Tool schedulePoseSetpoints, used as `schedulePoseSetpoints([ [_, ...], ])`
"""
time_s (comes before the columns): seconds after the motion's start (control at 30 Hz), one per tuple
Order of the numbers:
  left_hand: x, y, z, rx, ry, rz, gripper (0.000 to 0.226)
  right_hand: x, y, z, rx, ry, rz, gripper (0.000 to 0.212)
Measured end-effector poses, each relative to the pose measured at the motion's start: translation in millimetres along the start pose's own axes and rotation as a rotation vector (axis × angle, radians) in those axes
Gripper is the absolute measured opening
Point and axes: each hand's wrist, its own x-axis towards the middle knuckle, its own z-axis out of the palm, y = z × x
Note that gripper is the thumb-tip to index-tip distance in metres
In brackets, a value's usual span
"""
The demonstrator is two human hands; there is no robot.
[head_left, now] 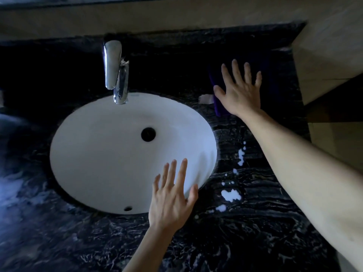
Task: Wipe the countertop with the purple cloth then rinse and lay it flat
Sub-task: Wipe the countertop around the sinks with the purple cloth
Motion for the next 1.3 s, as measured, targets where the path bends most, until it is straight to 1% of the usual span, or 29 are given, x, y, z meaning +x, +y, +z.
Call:
schedulePoseSetpoints([
  [0.1,0.0,-0.9,-0.1,-0.002,0.001,0.002,0.068,-20.5,18.8,1.9,0.052,0.046,-0.084,0.062],
  [0.2,-0.6,-1.6,0.2,-0.005,0.018,0.017,0.068,-48.4,42.6,4.2,0.13,0.068,-0.141,0.058],
  [0.3,-0.9,-2.7,1.0,-0.005,0.037,0.041,0.067,-82.3,67.6,5.3,0.246,0.049,-0.133,0.055],
  [0.4,-1.9,-2.7,1.9,0.002,0.047,0.058,0.068,-126.0,75.9,7.3,0.373,0.049,-0.092,0.056],
  [0.53,-3.9,-1.9,1.7,-0.021,0.064,0.081,0.068,-174.8,52.3,15.6,0.353,0.064,-0.138,0.054],
  [0.77,-9.6,-6.3,-1.0,-0.181,0.13,0.133,0.067,-260.3,0.2,26.0,0.279,0.049,-0.207,0.053],
  [0.93,-16.2,-8.9,-3.6,-0.301,0.154,0.132,0.071,-312.8,-47.3,35.1,0.222,0.012,-0.17,0.052],
  [1.0,-18.4,-12.0,-3.9,-0.349,0.165,0.131,0.07,-331.8,-65.0,37.4,0.213,0.006,-0.151,0.052],
  [1.1,-18.5,-14.1,-5.8,-0.398,0.161,0.116,0.066,-342.4,-78.0,34.6,0.255,0.002,-0.058,0.053],
  [1.17,-19.5,-17.1,-8.5,-0.324,0.165,0.103,0.063,-338.7,-85.5,32.8,0.209,-0.028,0.006,0.054],
  [1.23,-22.8,-24.4,-8.6,-0.09,0.188,0.083,0.062,-331.6,-93.0,33.7,0.076,-0.06,0.01,0.058],
  [1.3,-30.5,-32.9,-7.6,0.11,0.164,0.037,0.064,-327.8,-92.6,36.9,-0.019,-0.085,-0.034,0.062],
])
